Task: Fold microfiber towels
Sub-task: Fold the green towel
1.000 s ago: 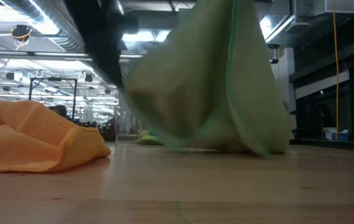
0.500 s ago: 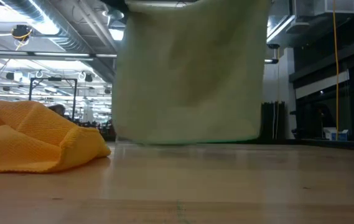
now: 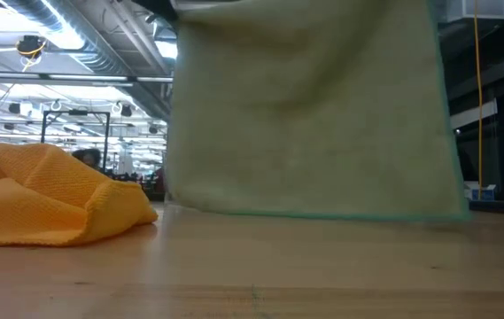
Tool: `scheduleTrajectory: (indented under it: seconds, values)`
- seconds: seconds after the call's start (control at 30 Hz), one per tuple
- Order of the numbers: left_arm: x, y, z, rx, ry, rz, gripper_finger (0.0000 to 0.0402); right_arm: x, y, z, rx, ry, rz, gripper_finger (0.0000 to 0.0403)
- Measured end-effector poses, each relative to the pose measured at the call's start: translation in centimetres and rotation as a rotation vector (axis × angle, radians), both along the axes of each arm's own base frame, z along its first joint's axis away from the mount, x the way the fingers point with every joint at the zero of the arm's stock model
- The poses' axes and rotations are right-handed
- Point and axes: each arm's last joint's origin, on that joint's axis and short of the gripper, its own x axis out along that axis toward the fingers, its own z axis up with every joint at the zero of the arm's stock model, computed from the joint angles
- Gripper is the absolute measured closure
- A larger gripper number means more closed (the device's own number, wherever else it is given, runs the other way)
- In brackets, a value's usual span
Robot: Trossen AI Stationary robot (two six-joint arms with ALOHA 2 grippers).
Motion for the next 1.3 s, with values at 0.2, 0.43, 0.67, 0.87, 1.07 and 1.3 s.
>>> scheduleTrajectory:
  seconds: [0.2,0.43,0.67,0.87,1.07,1.3]
  values:
    - [-0.2,0.3,0.1,0.031,-0.003,0.030,0.0401,0.0,-0.2,0.2,-0.084,-0.038,-0.045,0.0393]
    - [-0.2,0.9,0.4,0.152,0.015,0.105,0.0401,0.1,-0.8,0.4,-0.209,-0.028,-0.078,0.0393]
    - [1.5,2.8,-0.2,0.218,0.072,0.150,0.0401,0.8,-3.4,0.1,-0.264,0.024,-0.196,0.0393]
    - [2.8,4.1,-0.9,0.240,0.116,0.177,0.0401,1.3,-5.0,0.1,-0.319,0.085,-0.244,0.0393]
    - [3.0,3.5,-1.3,0.188,0.129,0.107,0.0401,1.5,-5.0,-0.2,-0.150,0.097,-0.199,0.0393]
    - [1.8,1.2,-2.7,-0.067,0.231,-0.052,0.0401,1.7,-3.0,-1.7,0.136,0.118,-0.096,0.0393]
